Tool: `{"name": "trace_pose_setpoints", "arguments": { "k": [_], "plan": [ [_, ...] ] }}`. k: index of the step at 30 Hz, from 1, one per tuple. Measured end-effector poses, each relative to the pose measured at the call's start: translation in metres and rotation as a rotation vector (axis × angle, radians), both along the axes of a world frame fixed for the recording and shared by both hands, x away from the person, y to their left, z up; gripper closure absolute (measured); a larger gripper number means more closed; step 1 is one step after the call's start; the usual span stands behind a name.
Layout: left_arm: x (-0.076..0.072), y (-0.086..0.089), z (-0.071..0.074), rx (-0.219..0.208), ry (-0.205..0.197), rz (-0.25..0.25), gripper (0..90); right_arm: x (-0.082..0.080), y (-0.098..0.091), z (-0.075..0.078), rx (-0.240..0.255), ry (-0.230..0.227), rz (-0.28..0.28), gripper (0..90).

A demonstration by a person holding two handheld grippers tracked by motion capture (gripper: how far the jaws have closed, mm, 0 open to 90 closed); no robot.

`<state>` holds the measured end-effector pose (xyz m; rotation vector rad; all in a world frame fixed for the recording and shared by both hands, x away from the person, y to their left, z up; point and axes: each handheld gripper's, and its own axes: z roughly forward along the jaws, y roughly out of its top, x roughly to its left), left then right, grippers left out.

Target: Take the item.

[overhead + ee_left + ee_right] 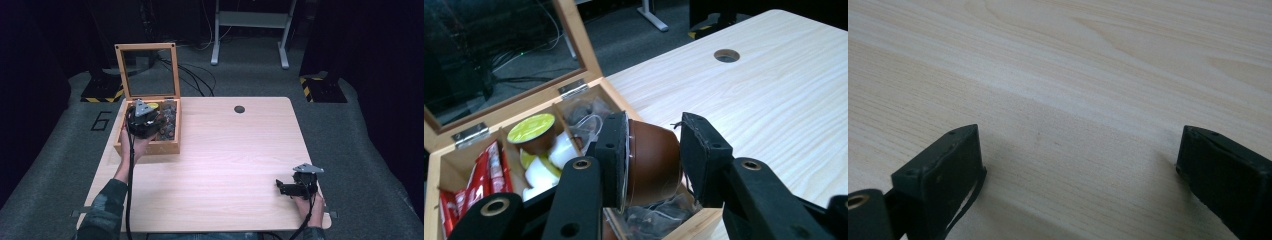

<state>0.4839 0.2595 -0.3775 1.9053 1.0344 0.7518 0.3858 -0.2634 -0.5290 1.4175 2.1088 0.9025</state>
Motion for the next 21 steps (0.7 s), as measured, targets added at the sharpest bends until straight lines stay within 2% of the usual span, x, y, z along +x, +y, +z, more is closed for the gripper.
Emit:
{"name": "trace_pose_setpoints", "arguments": {
  "k": [11,21],
  "plan": [
    [-0.005,-0.015,0.002,-0.004,-0.009,-0.053,63.6,0.000,0.000,0.000,0.000,0.000,0.000,3.9],
    [-0.007,-0.038,-0.002,-0.005,-0.010,-0.100,63.6,0.000,0.000,0.000,0.000,0.000,0.000,3.9]
  ]
}}
